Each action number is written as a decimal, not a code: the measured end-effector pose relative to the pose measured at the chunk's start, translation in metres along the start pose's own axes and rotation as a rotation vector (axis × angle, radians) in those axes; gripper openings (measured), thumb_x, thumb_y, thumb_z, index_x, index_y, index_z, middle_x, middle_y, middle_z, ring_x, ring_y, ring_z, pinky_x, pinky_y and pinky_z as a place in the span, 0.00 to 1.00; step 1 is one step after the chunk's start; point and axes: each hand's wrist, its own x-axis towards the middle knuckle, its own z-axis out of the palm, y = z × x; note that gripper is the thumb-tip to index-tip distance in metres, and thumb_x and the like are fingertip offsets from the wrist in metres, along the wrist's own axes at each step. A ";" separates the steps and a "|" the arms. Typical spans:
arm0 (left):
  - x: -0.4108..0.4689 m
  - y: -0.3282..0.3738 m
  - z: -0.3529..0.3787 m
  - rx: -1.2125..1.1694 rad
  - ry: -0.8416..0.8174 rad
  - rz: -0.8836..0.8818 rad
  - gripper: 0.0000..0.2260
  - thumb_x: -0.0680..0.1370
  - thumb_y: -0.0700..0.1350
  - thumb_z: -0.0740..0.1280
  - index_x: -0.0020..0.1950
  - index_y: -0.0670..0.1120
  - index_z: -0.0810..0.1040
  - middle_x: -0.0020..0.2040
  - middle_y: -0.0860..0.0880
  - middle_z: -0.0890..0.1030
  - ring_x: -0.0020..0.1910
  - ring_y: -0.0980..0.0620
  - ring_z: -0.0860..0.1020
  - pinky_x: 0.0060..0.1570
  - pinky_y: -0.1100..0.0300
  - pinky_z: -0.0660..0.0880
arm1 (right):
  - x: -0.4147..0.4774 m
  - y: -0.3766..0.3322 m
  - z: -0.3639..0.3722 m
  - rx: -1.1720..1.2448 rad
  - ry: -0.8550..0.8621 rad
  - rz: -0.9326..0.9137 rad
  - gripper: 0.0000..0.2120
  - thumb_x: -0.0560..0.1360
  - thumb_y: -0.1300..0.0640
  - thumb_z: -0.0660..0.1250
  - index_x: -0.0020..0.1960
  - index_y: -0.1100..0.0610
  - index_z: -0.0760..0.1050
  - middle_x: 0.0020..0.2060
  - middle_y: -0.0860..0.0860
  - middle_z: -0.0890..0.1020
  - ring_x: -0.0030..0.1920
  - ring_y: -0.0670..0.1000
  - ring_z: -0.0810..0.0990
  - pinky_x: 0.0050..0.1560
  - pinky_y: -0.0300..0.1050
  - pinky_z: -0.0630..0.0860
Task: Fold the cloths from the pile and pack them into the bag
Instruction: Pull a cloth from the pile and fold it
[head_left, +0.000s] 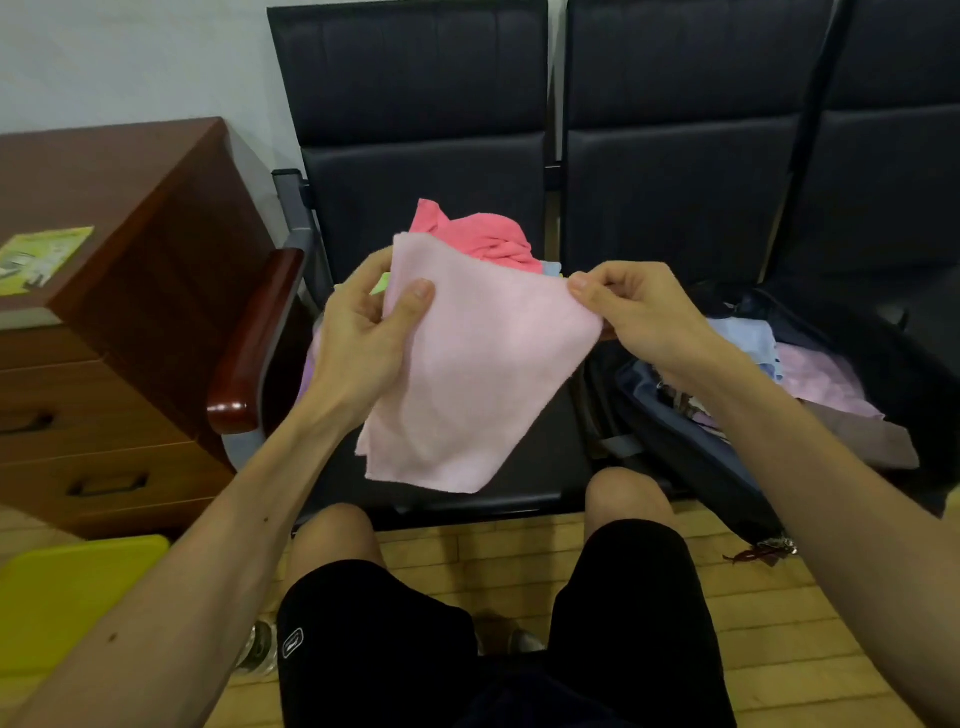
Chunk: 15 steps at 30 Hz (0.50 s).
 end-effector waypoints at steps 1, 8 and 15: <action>-0.001 0.000 0.002 -0.016 -0.054 -0.021 0.14 0.81 0.48 0.66 0.66 0.58 0.73 0.54 0.66 0.81 0.54 0.60 0.81 0.48 0.65 0.80 | -0.002 -0.001 -0.002 0.092 0.000 0.026 0.14 0.81 0.52 0.63 0.44 0.60 0.80 0.39 0.52 0.83 0.40 0.45 0.81 0.42 0.38 0.80; -0.004 -0.002 0.013 -0.169 -0.197 -0.138 0.40 0.72 0.48 0.77 0.78 0.57 0.58 0.68 0.55 0.74 0.65 0.53 0.77 0.60 0.48 0.78 | -0.050 0.017 0.052 0.959 -0.177 0.339 0.20 0.80 0.50 0.57 0.43 0.51 0.86 0.41 0.47 0.87 0.47 0.48 0.84 0.44 0.39 0.81; -0.010 -0.029 0.004 -0.085 -0.116 -0.607 0.37 0.72 0.47 0.78 0.76 0.49 0.63 0.66 0.51 0.76 0.60 0.52 0.78 0.52 0.58 0.79 | -0.081 0.031 0.076 0.892 -0.181 0.408 0.18 0.67 0.59 0.78 0.55 0.61 0.81 0.53 0.60 0.85 0.52 0.58 0.85 0.54 0.52 0.82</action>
